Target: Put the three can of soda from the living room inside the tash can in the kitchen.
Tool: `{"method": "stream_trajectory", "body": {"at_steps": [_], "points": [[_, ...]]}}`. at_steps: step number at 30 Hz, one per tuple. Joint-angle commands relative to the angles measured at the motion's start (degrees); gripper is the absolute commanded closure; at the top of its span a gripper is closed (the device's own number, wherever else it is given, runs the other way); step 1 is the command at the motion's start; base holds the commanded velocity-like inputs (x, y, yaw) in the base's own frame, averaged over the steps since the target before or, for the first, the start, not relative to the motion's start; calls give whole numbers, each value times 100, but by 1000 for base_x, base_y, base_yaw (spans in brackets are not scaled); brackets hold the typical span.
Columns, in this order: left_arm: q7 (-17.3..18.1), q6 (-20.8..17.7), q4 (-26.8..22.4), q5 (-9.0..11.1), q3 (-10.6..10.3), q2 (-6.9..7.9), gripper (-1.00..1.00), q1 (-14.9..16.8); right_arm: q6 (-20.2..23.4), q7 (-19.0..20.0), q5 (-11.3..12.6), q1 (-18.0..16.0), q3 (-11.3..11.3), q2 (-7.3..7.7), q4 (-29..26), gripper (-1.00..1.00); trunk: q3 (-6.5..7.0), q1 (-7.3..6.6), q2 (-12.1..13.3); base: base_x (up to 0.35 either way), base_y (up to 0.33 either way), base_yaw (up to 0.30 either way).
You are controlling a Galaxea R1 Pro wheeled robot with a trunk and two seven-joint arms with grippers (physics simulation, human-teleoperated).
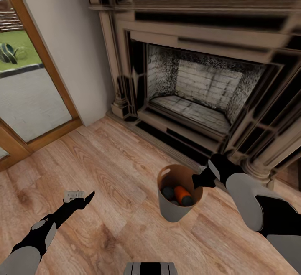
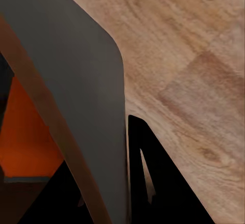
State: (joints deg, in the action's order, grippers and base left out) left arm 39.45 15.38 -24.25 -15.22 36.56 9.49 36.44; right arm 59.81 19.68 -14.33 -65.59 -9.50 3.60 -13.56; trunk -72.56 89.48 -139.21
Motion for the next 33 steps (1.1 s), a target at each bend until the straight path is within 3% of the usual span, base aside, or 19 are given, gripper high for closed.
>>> {"method": "stream_trajectory", "body": {"at_steps": [1,10,25,33], "points": [[0,0,0,1,0,0,-100,-1,19,19,141,-2,-35,-1,-2,100,-18,22,-42,0,0,0],[-4,13,-1,-4,0,0,-100,-5,19,19,141,7,-29,0,-53,100,-179,219,-403,0,0,0],[1,44,-1,-7,0,0,-100,-6,19,19,141,11,-18,0,-59,100,-512,258,-423,0,0,0],[-4,50,1,-3,0,0,-100,-4,19,19,134,11,-15,0,-59,100,-556,263,-425,0,0,0]]}}
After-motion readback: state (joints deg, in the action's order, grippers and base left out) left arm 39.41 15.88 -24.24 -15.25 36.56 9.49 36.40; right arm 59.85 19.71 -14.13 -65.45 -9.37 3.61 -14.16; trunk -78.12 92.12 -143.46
